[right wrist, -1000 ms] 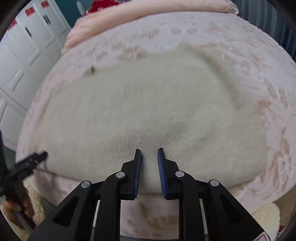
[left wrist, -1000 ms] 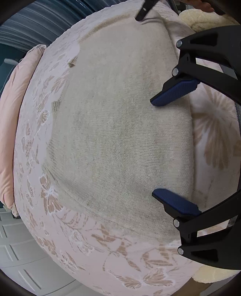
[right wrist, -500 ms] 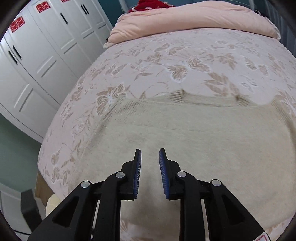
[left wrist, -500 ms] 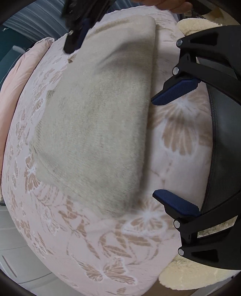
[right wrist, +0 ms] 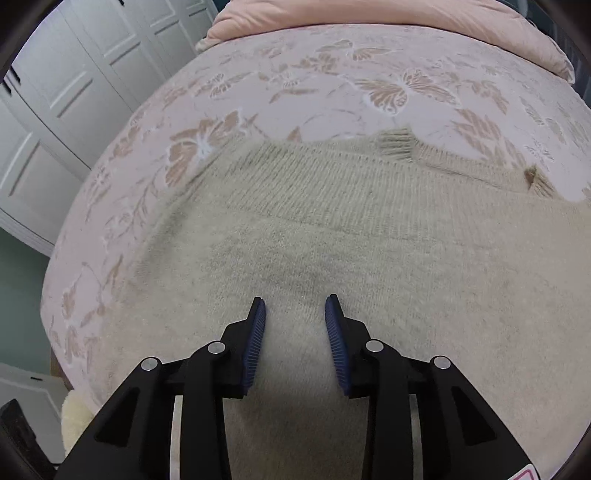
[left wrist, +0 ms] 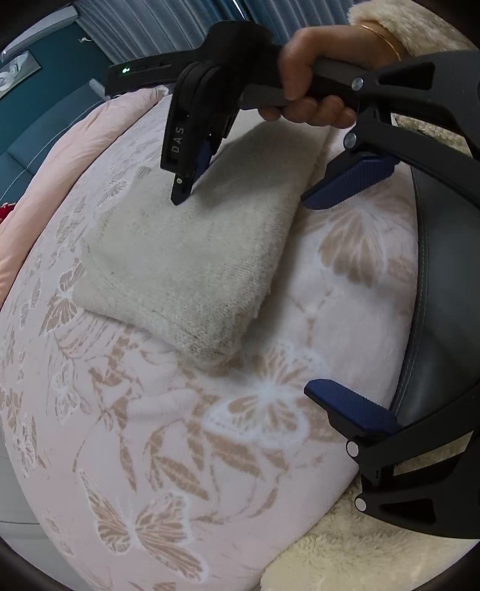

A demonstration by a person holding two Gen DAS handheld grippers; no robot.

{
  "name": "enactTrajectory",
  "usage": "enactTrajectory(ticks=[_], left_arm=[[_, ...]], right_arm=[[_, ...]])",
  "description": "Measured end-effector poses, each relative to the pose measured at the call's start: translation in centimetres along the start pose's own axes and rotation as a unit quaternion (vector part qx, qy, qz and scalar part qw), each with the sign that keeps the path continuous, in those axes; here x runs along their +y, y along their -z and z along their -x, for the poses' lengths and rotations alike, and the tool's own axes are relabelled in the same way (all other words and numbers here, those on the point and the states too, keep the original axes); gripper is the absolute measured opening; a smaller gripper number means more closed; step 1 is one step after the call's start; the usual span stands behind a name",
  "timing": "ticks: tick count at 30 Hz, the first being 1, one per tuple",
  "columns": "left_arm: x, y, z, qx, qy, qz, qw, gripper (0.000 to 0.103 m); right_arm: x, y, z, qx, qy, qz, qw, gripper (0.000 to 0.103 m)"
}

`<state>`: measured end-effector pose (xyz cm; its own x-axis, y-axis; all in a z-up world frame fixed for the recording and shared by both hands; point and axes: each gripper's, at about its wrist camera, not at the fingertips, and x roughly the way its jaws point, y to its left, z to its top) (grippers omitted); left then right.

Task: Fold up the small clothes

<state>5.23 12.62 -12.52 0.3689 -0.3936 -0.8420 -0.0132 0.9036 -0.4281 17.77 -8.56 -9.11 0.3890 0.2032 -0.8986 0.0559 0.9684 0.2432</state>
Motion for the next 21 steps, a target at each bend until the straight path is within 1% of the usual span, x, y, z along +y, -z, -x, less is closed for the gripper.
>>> enactTrajectory(ticks=[1, 2, 3, 4, 5, 7, 8, 10, 12, 13, 14, 15, 16, 18, 19, 21], left_arm=[[-0.3, -0.1, 0.1, 0.000, 0.000, -0.006, 1.0000, 0.091], [-0.6, -0.1, 0.3, -0.004, -0.004, -0.013, 0.9999, 0.091], [-0.7, 0.0, 0.7, -0.010, -0.013, -0.018, 0.9997, 0.091], [-0.9, 0.2, 1.1, -0.016, -0.020, -0.024, 0.9994, 0.091], [-1.1, 0.3, 1.3, -0.021, -0.026, -0.029, 0.9990, 0.093], [-1.6, 0.6, 1.2, -0.021, -0.032, -0.039, 0.9985, 0.093], [-1.9, 0.8, 0.9, -0.016, -0.036, -0.047, 0.9981, 0.093], [-2.9, 1.6, 0.5, -0.005, -0.040, -0.068, 0.9969, 0.093], [-4.0, 2.3, 0.1, 0.001, -0.046, -0.088, 0.9951, 0.093], [-4.6, 2.4, -0.2, 0.005, -0.047, -0.093, 0.9945, 0.093], [-5.1, 2.5, -0.5, 0.011, -0.046, -0.094, 0.9945, 0.093], [-5.4, 2.3, -1.0, 0.020, -0.040, -0.087, 0.9952, 0.093], [-5.6, 2.1, -1.3, 0.028, -0.032, -0.077, 0.9961, 0.093], [-5.7, 1.3, -1.4, 0.028, -0.014, -0.049, 0.9983, 0.093], [-5.4, 0.8, -1.1, 0.020, -0.005, -0.032, 0.9993, 0.093], [-4.3, -0.2, -0.7, 0.004, 0.004, 0.010, 0.9999, 0.097]], right_arm=[[-0.4, 0.3, 1.7, -0.013, -0.010, -0.011, 1.000, 0.032], [-1.2, 0.8, 3.8, -0.038, -0.024, -0.021, 0.999, 0.032], [-2.3, 1.5, 5.8, -0.059, -0.028, -0.027, 0.997, 0.033], [-3.9, 2.2, 7.5, -0.075, -0.019, -0.034, 0.996, 0.036], [-6.0, 3.3, 9.1, -0.086, 0.002, -0.045, 0.995, 0.036], [-11.0, 5.9, 11.6, -0.100, 0.049, -0.082, 0.990, 0.036], [-13.9, 7.5, 12.7, -0.104, 0.072, -0.108, 0.986, 0.036], [-19.4, 10.8, 14.2, -0.098, 0.106, -0.161, 0.976, 0.037], [-24.0, 13.7, 13.6, -0.068, 0.147, -0.198, 0.967, 0.037], [-25.8, 14.9, 12.5, -0.042, 0.152, -0.203, 0.966, 0.024], [-26.9, 15.8, 11.8, -0.035, 0.140, -0.203, 0.968, 0.018], [-27.1, 16.2, 12.2, -0.051, 0.128, -0.204, 0.969, 0.018], [-26.7, 16.1, 12.7, -0.056, 0.130, -0.204, 0.969, 0.018], [-25.1, 15.3, 13.8, -0.073, 0.139, -0.200, 0.967, 0.024], [-24.1, 14.7, 14.5, -0.088, 0.125, -0.194, 0.969, 0.030], [-21.6, 13.2, 15.1, -0.103, 0.074, -0.173, 0.977, 0.030]])
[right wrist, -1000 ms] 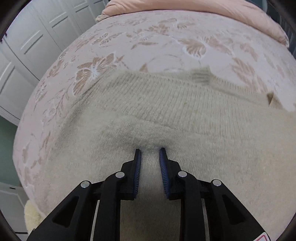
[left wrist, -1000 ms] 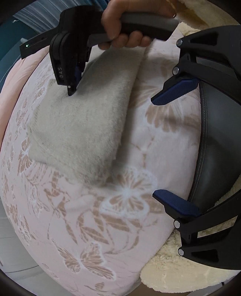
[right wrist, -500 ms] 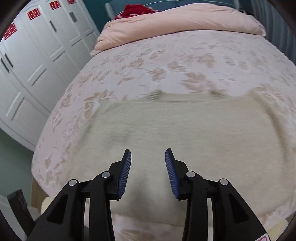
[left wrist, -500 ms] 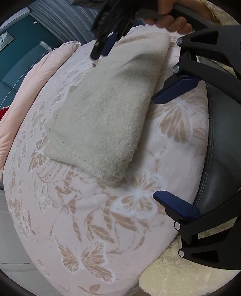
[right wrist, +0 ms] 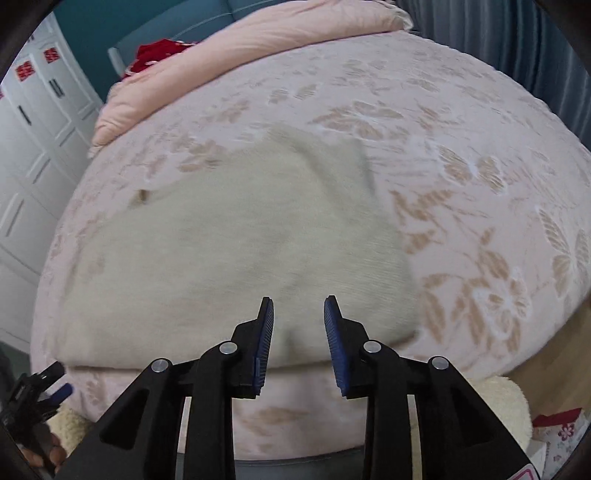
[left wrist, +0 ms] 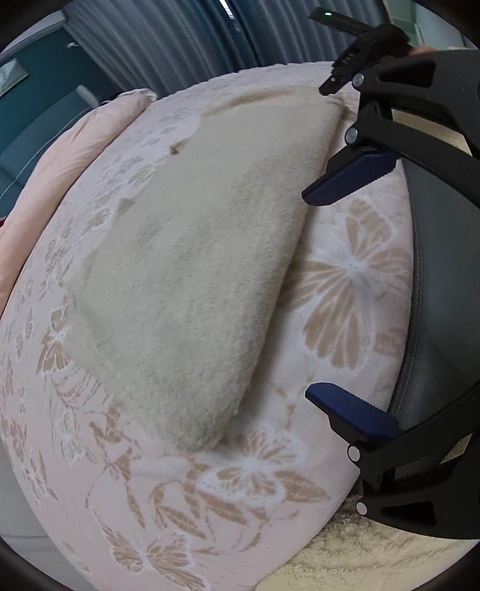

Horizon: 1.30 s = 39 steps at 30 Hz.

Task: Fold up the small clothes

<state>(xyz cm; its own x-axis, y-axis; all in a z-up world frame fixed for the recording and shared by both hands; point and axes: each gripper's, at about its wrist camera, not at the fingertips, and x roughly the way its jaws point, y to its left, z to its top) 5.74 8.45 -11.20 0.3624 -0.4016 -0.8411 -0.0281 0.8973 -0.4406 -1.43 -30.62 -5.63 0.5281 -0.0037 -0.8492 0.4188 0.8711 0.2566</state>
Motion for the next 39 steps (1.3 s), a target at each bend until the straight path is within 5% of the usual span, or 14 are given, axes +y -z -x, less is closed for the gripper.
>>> enactTrajectory(ticks=[3, 7, 11, 13, 14, 15, 16, 18, 23, 27, 31, 34, 37, 39], left_arm=[[2.6, -1.8, -0.7, -0.009, 0.015, 0.082, 0.9965, 0.098], [5.9, -3.2, -2.3, -0.007, 0.053, 0.189, 0.9806, 0.098], [6.4, -4.0, -2.5, -0.036, 0.061, 0.217, 0.9735, 0.098], [6.0, -4.4, -2.3, -0.054, 0.073, 0.201, 0.9754, 0.095], [5.5, -4.6, -2.1, -0.061, 0.082, 0.182, 0.9780, 0.076], [5.2, -5.0, -2.2, -0.054, 0.086, 0.162, 0.9815, 0.039], [4.9, -5.3, -2.4, -0.044, 0.091, 0.148, 0.9837, 0.023], [4.2, -5.8, -1.9, -0.051, 0.101, 0.133, 0.9846, 0.018], [-2.9, -7.2, 2.5, -0.104, 0.118, 0.020, 0.9874, 0.015], [-12.0, -7.0, 6.1, -0.134, 0.153, -0.101, 0.9739, 0.013], [-20.6, -4.6, 6.1, -0.111, 0.190, -0.198, 0.9552, 0.013], [-25.3, -1.5, 2.1, -0.063, 0.175, -0.249, 0.9505, 0.015], [-26.6, 1.9, -2.4, -0.014, 0.136, -0.267, 0.9540, 0.026], [-25.7, 4.1, -3.6, -0.001, 0.110, -0.264, 0.9583, 0.064]], right_arm=[[5.3, -1.1, -1.0, 0.010, -0.063, 0.037, 0.997, 0.030], [12.1, -1.9, -3.8, 0.024, -0.093, 0.089, 0.991, 0.030], [16.7, -2.2, -8.1, 0.056, -0.088, 0.130, 0.986, 0.030], [17.5, -1.1, -11.7, 0.106, -0.061, 0.145, 0.982, 0.030], [17.4, -0.6, -12.3, 0.098, -0.060, 0.146, 0.983, 0.030], [17.3, -0.3, -12.1, 0.080, -0.064, 0.148, 0.984, 0.031], [17.2, -0.2, -12.0, 0.078, -0.065, 0.151, 0.983, 0.031], [16.9, -0.2, -11.7, 0.078, -0.072, 0.146, 0.983, 0.031], [15.4, -0.9, -11.2, 0.082, -0.112, 0.115, 0.984, 0.032], [11.8, -1.9, -7.4, 0.047, -0.144, 0.060, 0.987, 0.034], [4.5, -1.8, -2.4, 0.002, -0.135, 0.002, 0.991, 0.052], [-1.8, -1.0, -0.1, -0.006, -0.106, -0.052, 0.993, 0.053], [-6.7, 0.3, 1.5, -0.007, -0.086, -0.101, 0.991, 0.055], [-8.7, 1.0, 2.3, -0.007, -0.086, -0.117, 0.989, 0.057]])
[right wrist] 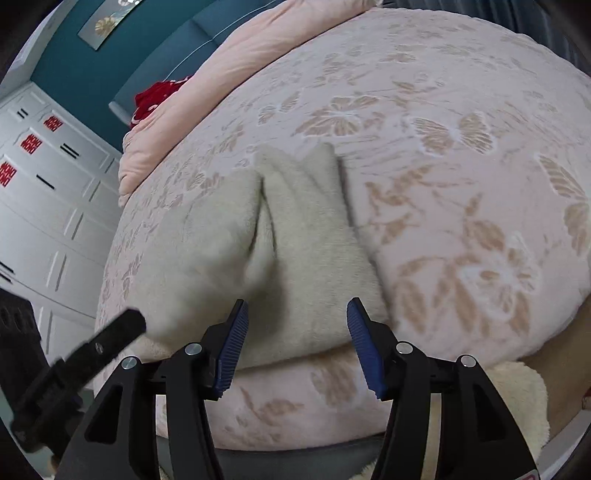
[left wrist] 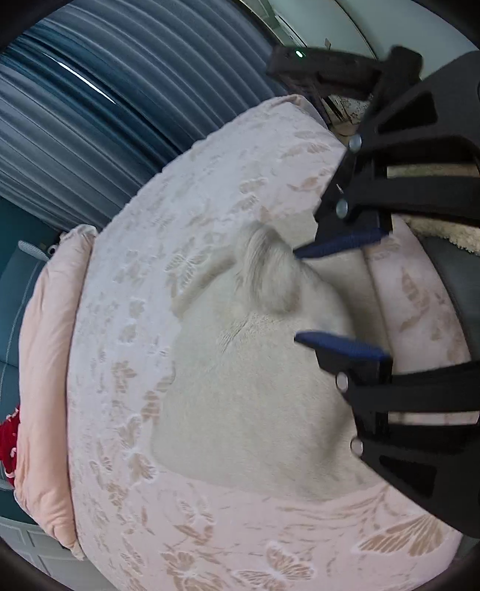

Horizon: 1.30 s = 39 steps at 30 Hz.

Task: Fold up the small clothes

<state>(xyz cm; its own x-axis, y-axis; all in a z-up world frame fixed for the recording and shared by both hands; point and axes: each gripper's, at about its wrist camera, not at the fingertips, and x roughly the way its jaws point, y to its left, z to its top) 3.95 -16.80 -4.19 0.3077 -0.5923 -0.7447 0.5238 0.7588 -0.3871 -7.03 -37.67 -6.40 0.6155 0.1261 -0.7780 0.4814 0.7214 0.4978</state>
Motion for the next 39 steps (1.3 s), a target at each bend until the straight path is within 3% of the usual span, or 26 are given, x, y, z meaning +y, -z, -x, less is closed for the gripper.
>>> enactTrajectory(ticks=[3, 8, 10, 16, 17, 18, 19, 20, 21, 22, 24, 26, 28, 29, 30, 32, 33, 35, 39], left_arm=[[0.7, 3.1, 0.4, -0.002, -0.063, -0.027, 0.9977, 0.084], [4.1, 5.2, 0.6, 0.023, -0.150, -0.038, 0.9877, 0.089], [5.6, 5.2, 0.2, 0.030, -0.161, -0.029, 0.9861, 0.092], [8.4, 5.6, -1.6, 0.040, -0.181, -0.023, 0.9824, 0.092], [8.7, 5.4, -1.4, 0.031, -0.180, -0.011, 0.9831, 0.089], [9.2, 5.2, -1.0, 0.021, -0.173, 0.008, 0.9846, 0.070], [9.9, 4.8, -0.7, 0.019, -0.152, 0.029, 0.9878, 0.056], [10.5, 4.5, -0.5, 0.020, -0.137, 0.050, 0.9891, 0.039], [10.9, 4.2, -0.1, 0.016, -0.123, 0.070, 0.9899, 0.027], [11.4, 4.0, 0.3, 0.013, -0.111, 0.086, 0.9900, 0.023], [11.5, 3.9, 1.0, 0.008, -0.103, 0.096, 0.9901, 0.019], [10.8, 3.9, 1.6, 0.002, -0.092, 0.090, 0.9917, 0.018], [9.6, 3.8, 1.6, 0.008, -0.089, 0.070, 0.9935, 0.018], [9.2, 3.8, 1.2, 0.015, -0.092, 0.063, 0.9937, 0.017], [8.9, 3.9, 0.7, 0.025, -0.098, 0.058, 0.9932, 0.013], [8.9, 4.2, -0.6, 0.048, -0.106, 0.058, 0.9915, 0.011], [9.1, 4.4, -1.2, 0.058, -0.105, 0.064, 0.9907, 0.011], [9.2, 4.9, -2.1, 0.073, -0.105, 0.066, 0.9896, 0.011], [8.6, 5.5, -2.6, 0.077, -0.127, 0.038, 0.9881, 0.012]], right_arm=[[-0.5, 0.3, 0.7, -0.004, -0.017, -0.009, 1.000, 0.065], [1.9, -0.4, -1.2, 0.023, -0.089, -0.017, 0.996, 0.079], [3.4, -0.7, -3.1, 0.045, -0.097, -0.012, 0.994, 0.083], [6.4, -1.4, -7.8, 0.093, -0.101, -0.042, 0.990, 0.081], [7.0, -1.7, -8.0, 0.093, -0.096, -0.039, 0.990, 0.069], [7.9, -2.0, -8.0, 0.090, -0.085, -0.026, 0.992, 0.058], [9.1, -2.4, -7.8, 0.086, -0.075, -0.006, 0.993, 0.027], [10.6, -2.8, -7.4, 0.084, -0.079, 0.016, 0.993, 0.021], [11.9, -3.4, -6.3, 0.074, -0.101, 0.030, 0.992, 0.020], [13.4, -4.1, -4.8, 0.058, -0.131, 0.046, 0.989, 0.018], [15.9, -5.3, -0.3, 0.015, -0.199, 0.071, 0.977, 0.016], [17.0, -5.5, 4.0, -0.034, -0.225, 0.109, 0.968, 0.016], [15.4, -4.8, 5.5, -0.072, -0.191, 0.136, 0.969, 0.015], [13.3, -4.5, 4.5, -0.070, -0.147, 0.132, 0.978, 0.015], [10.6, -4.3, 2.5, -0.054, -0.092, 0.117, 0.987, 0.015], [3.8, -3.7, -2.8, 0.020, -0.006, 0.055, 0.998, 0.015], [1.0, -3.0, -4.6, 0.052, 0.006, 0.018, 0.998, 0.015], [-1.0, -1.9, -4.5, 0.050, -0.040, -0.030, 0.997, 0.015], [1.8, -2.0, -4.5, 0.038, -0.001, 0.047, 0.998, 0.021]])
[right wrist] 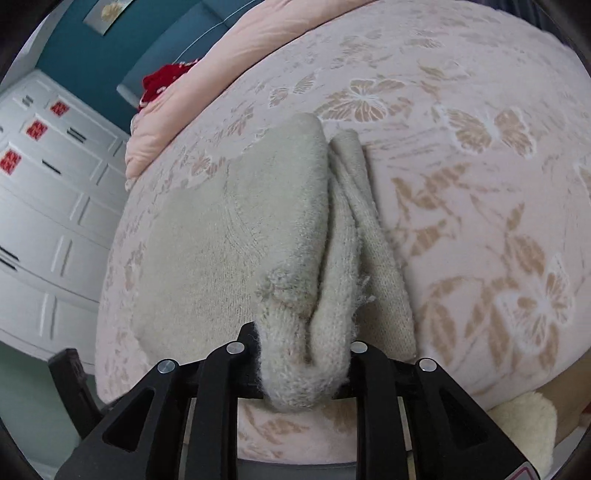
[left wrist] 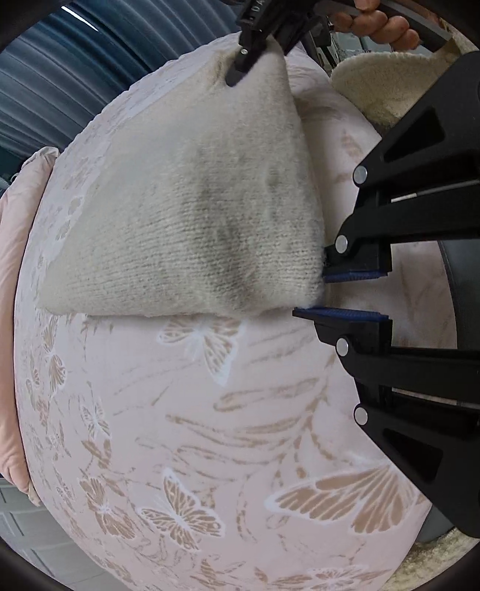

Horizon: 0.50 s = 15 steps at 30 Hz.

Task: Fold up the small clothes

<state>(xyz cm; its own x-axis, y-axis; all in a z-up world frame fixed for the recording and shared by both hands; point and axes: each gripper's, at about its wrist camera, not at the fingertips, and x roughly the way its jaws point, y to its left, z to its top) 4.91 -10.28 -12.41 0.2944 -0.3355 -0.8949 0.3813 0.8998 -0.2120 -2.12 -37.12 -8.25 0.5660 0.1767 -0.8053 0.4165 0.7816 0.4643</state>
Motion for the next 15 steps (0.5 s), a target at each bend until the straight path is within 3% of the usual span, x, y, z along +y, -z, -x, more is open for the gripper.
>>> enactTrajectory(ticks=[2, 5, 7, 11, 13, 15], left_arm=[[0.1, -0.1, -0.1, 0.002, -0.002, 0.002, 1.0000, 0.012], [0.0, 0.0, -0.1, 0.001, -0.008, -0.001, 1.0000, 0.014], [0.0, 0.2, -0.2, 0.001, -0.009, 0.001, 1.0000, 0.014], [-0.2, 0.3, 0.8, -0.004, -0.010, -0.010, 0.9999, 0.015], [-0.5, 0.4, 1.6, -0.009, -0.009, -0.020, 0.9997, 0.015], [-1.0, 0.6, 2.2, -0.011, -0.014, -0.029, 0.9994, 0.015]], right_arm=[[0.3, -0.1, -0.7, 0.009, 0.017, 0.002, 1.000, 0.030], [-0.3, -0.5, 0.3, -0.005, -0.027, -0.034, 0.999, 0.031], [0.2, -1.1, 0.8, -0.011, -0.030, -0.023, 0.999, 0.019], [1.4, -1.9, 5.0, -0.069, -0.058, 0.000, 0.996, 0.018], [-0.1, -1.7, 3.5, -0.050, -0.023, -0.006, 0.998, 0.020], [-2.2, -0.8, -0.5, 0.023, 0.030, -0.006, 0.999, 0.023]])
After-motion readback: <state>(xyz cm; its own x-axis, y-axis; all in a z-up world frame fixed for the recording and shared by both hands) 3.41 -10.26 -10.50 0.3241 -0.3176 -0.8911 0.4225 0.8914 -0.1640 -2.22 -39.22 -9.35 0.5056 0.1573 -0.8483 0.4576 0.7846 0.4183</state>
